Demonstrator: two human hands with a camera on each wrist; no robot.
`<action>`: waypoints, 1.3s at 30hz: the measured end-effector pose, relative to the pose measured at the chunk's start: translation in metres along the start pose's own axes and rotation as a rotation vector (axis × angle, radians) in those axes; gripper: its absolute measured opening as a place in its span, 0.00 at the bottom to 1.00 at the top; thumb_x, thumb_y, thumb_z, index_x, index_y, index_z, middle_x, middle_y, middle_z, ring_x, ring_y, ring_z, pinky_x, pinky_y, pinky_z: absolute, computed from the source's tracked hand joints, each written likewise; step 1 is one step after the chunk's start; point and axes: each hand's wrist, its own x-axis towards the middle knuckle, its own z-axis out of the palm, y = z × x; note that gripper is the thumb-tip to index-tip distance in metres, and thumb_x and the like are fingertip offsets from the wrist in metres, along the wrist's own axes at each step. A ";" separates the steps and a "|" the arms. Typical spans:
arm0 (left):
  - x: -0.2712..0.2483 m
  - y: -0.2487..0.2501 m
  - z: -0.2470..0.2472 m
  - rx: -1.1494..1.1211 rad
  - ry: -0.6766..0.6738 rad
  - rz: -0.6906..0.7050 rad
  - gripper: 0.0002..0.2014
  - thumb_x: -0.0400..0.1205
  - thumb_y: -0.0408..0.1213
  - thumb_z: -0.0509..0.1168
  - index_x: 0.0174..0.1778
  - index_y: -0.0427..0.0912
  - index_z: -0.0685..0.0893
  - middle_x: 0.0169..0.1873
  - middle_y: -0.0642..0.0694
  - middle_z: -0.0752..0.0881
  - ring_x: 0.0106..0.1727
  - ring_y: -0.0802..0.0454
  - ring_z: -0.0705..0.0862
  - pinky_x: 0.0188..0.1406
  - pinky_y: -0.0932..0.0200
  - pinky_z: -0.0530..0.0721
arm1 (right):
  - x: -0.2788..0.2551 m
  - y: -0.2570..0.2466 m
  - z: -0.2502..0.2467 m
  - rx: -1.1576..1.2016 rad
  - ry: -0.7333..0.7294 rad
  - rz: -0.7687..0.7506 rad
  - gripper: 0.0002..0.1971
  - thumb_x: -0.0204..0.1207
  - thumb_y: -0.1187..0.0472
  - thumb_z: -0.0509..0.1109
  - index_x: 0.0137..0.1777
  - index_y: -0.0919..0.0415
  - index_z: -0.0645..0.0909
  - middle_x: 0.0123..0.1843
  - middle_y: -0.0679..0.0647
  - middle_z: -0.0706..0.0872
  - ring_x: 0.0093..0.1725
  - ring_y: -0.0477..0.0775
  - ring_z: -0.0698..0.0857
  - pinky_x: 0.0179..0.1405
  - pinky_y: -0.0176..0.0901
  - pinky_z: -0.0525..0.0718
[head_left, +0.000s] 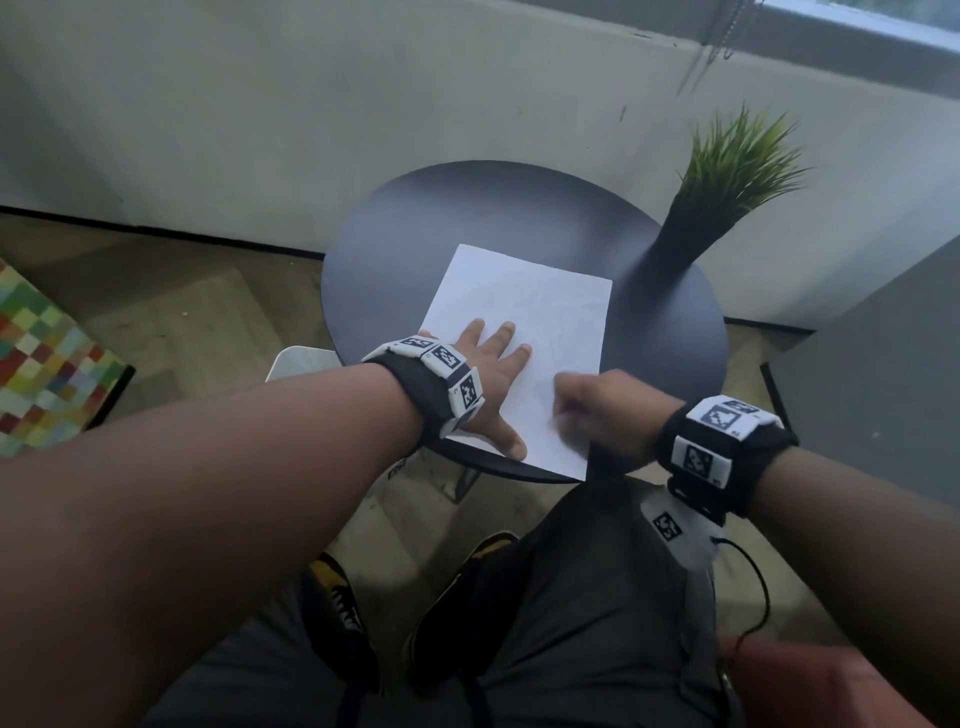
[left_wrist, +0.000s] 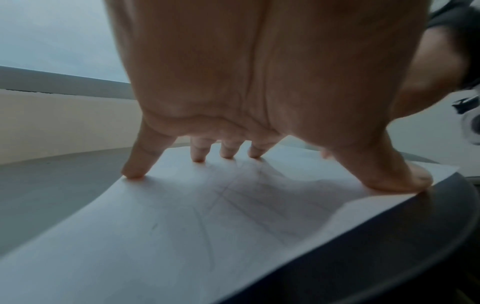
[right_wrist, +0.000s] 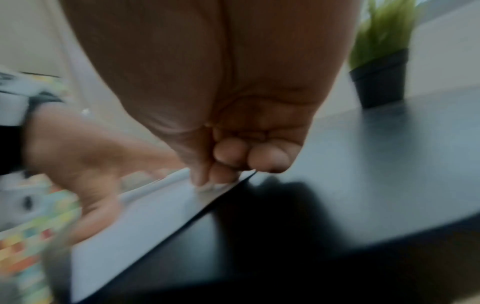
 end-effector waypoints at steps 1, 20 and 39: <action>0.000 0.001 -0.001 -0.006 -0.002 0.004 0.64 0.61 0.81 0.68 0.86 0.64 0.39 0.88 0.51 0.34 0.88 0.38 0.37 0.72 0.16 0.58 | 0.003 0.008 -0.002 0.008 0.083 0.102 0.04 0.78 0.54 0.65 0.45 0.53 0.75 0.40 0.53 0.83 0.40 0.56 0.81 0.38 0.45 0.81; -0.011 -0.030 0.003 -0.006 0.021 0.074 0.59 0.65 0.80 0.66 0.86 0.68 0.41 0.88 0.48 0.33 0.89 0.43 0.37 0.83 0.29 0.48 | 0.013 -0.013 0.006 0.154 0.105 0.143 0.03 0.77 0.57 0.65 0.48 0.53 0.78 0.47 0.52 0.86 0.46 0.54 0.82 0.41 0.43 0.77; -0.014 -0.028 0.012 -0.047 0.017 -0.033 0.60 0.61 0.85 0.62 0.84 0.72 0.37 0.87 0.52 0.32 0.87 0.35 0.34 0.77 0.17 0.45 | 0.038 -0.018 0.003 0.063 0.226 0.255 0.07 0.79 0.56 0.61 0.51 0.58 0.74 0.50 0.61 0.85 0.48 0.65 0.83 0.44 0.49 0.80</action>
